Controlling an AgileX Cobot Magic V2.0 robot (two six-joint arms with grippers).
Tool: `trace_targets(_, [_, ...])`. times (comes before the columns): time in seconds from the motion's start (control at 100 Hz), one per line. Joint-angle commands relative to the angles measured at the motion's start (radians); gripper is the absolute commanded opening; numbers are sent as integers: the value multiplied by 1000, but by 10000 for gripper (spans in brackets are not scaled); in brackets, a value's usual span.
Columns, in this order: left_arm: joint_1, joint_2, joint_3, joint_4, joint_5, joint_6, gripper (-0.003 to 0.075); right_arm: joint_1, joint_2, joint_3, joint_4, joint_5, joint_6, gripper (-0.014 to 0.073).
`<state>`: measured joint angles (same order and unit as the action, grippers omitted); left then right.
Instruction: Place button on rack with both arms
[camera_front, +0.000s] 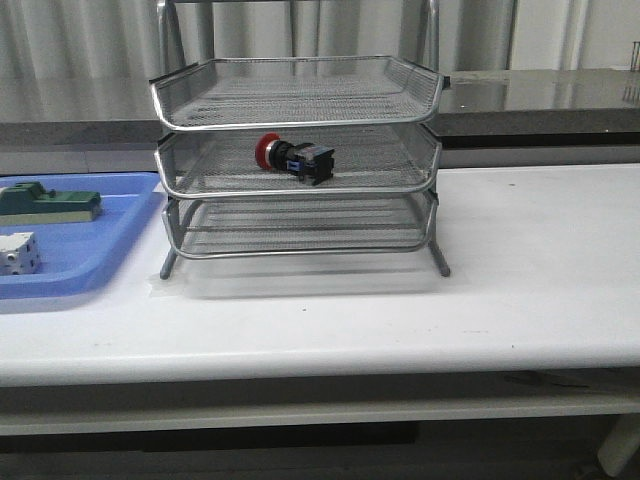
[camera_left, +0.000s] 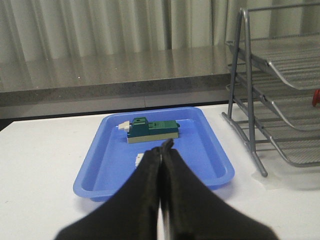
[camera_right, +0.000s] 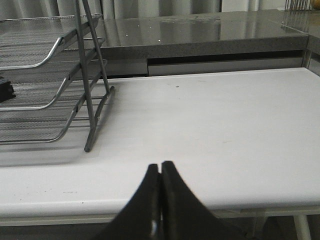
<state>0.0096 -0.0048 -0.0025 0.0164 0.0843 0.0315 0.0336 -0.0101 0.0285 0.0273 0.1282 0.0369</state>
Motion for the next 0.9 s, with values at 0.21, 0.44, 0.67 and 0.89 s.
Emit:
trace_targets(0.21, [-14,-32,55,4,-150,-44,-21,-6,-21,-20,2,-86,-9,-69])
trace_targets(0.44, [-14,-32,55,-5,-151,-44,-21,-6,-21,-20,2,-86,-9,-69])
trace_targets(0.67, [-14,-32,55,-5,-151,-44,-21,-6,-21,-20,2,-86,-9,-69])
trace_targets(0.89, [-14,-32,55,-5,-151,-44,-21,-6,-21,-20,2,-86,-9,-69])
